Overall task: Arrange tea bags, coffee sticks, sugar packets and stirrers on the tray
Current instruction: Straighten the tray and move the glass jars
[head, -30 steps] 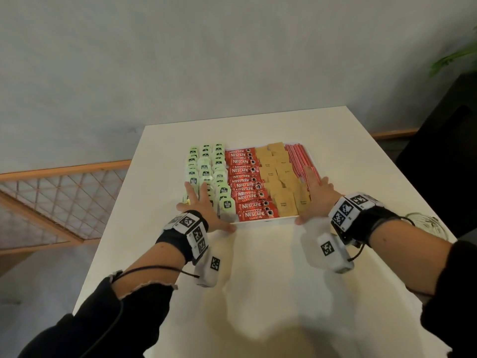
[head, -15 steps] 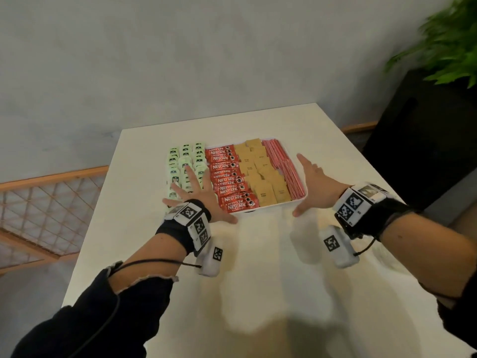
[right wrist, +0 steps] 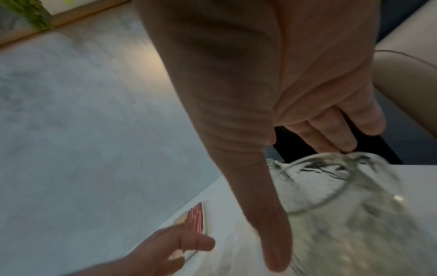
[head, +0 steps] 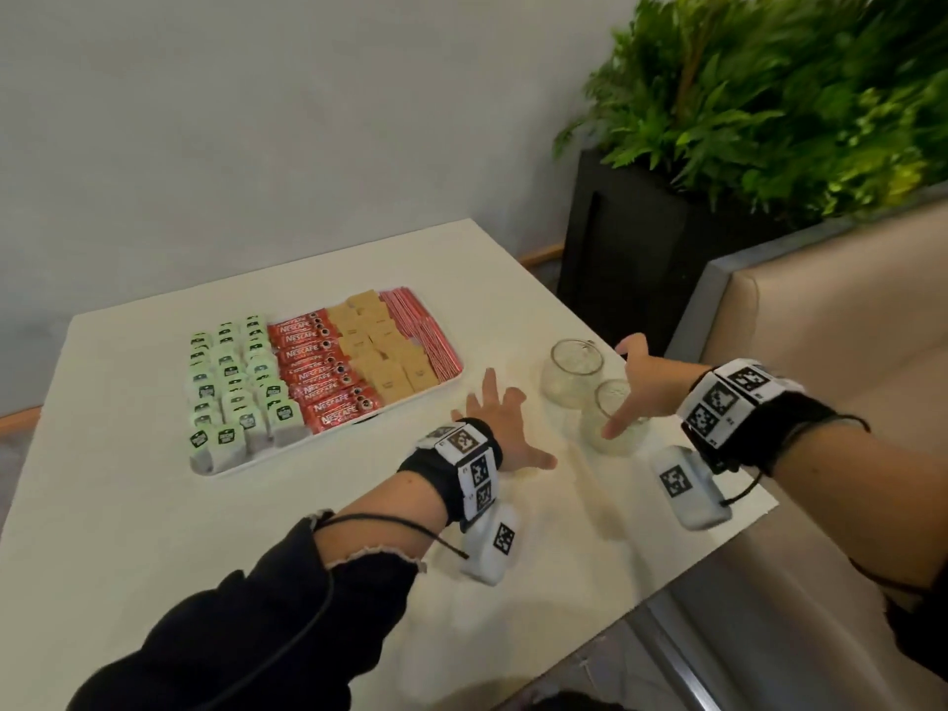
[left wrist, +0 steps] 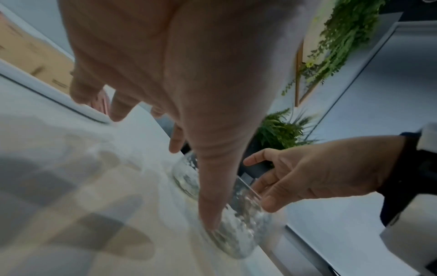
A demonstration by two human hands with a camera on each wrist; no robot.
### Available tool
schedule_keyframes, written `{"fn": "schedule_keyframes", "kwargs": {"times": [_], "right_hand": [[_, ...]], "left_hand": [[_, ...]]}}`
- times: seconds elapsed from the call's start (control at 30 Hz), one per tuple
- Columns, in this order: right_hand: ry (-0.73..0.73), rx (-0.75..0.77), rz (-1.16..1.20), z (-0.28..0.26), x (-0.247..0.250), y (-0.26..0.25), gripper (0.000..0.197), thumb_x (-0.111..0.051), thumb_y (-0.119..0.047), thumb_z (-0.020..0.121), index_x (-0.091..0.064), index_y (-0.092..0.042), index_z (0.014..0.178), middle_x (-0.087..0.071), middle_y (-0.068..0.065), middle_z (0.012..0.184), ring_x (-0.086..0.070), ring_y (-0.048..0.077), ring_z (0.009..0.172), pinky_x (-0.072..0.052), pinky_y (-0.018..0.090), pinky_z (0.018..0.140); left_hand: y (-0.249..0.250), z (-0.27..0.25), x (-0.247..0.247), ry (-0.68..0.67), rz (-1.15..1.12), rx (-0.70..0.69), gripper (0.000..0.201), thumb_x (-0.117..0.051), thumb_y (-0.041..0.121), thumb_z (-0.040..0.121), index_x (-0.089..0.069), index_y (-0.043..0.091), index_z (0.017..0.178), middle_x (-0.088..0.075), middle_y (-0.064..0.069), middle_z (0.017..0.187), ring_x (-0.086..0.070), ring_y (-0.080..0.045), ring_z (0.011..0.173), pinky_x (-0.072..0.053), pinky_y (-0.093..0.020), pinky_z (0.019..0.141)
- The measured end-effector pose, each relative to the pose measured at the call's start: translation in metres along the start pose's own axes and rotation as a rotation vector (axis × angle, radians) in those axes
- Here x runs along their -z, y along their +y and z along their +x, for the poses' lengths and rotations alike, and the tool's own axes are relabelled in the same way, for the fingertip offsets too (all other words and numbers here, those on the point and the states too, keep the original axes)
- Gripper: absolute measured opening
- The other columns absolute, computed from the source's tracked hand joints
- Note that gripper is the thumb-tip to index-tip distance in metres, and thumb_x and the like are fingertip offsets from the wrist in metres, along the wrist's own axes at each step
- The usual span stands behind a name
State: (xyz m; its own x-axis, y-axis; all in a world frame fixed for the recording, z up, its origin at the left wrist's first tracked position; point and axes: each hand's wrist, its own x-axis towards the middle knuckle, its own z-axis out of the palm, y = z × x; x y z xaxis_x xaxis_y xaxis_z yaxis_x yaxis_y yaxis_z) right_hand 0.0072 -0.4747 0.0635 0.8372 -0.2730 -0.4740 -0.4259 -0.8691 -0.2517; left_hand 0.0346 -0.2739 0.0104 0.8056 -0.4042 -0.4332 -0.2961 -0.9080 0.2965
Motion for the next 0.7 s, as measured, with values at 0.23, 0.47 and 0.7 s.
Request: {"fn": "schedule_keyframes", "kwargs": {"times": [0.23,0.47,0.7], "right_hand": [[-0.05,-0.001,0.186,-0.001,-0.024,0.002,0.099,-0.076,-0.045,0.078,-0.008,-0.017,0.144,-0.058,0.014,0.113,-0.066,0.03,0.093,-0.058,0.044,0.083],[0.177,0.138,0.147,0.01,-0.015,-0.005,0.078,-0.068,-0.044,0.084,-0.027,-0.019,0.146,-0.054,0.01,0.131,-0.06,0.027,0.109,-0.052,0.043,0.092],[0.222,0.223,0.032,0.044,-0.008,0.001,0.086,-0.075,-0.028,0.081,-0.025,-0.02,0.151,-0.031,0.006,0.153,-0.039,0.025,0.135,-0.037,0.038,0.108]], "left_hand": [[0.035,-0.001,-0.011,-0.064,-0.254,-0.087,0.091,-0.076,0.043,0.08,-0.025,0.013,0.15,-0.035,-0.008,0.147,-0.04,-0.027,0.134,-0.038,-0.033,0.105],[0.034,0.004,-0.013,0.05,-0.329,-0.03,0.103,-0.076,0.064,0.06,-0.027,0.021,0.14,-0.053,0.0,0.126,-0.058,-0.024,0.111,-0.049,-0.037,0.088],[0.018,0.005,-0.005,0.156,-0.275,-0.033,0.082,-0.074,0.059,0.07,-0.033,0.027,0.133,-0.059,0.0,0.127,-0.061,-0.025,0.106,-0.05,-0.038,0.087]]}}
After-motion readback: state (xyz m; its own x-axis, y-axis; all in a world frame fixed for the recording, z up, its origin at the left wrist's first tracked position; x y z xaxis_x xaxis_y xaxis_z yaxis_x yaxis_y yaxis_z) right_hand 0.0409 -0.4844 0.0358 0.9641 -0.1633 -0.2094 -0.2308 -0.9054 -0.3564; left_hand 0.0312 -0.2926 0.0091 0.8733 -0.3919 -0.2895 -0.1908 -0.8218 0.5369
